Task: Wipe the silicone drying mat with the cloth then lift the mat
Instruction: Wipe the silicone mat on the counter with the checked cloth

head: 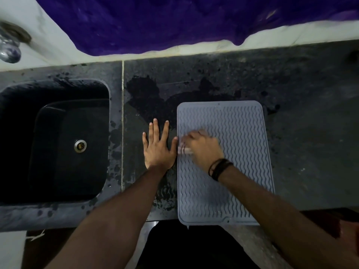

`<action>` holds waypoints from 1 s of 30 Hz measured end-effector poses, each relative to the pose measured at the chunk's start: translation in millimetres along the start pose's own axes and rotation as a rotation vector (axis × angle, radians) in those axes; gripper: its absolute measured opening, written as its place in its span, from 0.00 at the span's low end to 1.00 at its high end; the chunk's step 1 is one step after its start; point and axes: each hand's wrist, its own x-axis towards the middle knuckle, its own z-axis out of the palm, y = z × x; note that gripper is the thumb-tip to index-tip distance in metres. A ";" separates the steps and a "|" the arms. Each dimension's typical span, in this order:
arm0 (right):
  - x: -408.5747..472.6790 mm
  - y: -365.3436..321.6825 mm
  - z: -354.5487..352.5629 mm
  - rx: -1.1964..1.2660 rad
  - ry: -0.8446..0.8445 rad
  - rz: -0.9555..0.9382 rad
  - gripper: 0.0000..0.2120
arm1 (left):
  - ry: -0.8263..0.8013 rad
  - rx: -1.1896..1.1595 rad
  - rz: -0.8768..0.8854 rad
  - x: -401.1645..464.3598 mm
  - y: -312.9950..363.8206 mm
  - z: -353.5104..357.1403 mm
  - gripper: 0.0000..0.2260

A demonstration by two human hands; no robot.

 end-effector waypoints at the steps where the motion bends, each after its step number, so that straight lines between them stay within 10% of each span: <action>1: 12.0 3.6 -8.3 0.007 0.049 0.020 0.23 | 0.004 0.003 -0.002 0.4 0.2 0.1 0.31; 8: 93.2 26.9 -24.6 -0.113 0.055 0.151 0.21 | -0.004 0.012 -0.012 0.6 0.0 0.5 0.31; 22: -35.2 -2.8 18.2 -0.032 -0.064 -0.006 0.24 | 0.015 -0.004 -0.007 0.6 0.1 0.5 0.31; 30: 74.5 23.5 -27.4 -0.055 0.077 0.149 0.22 | 0.013 0.017 -0.012 1.3 0.4 1.5 0.30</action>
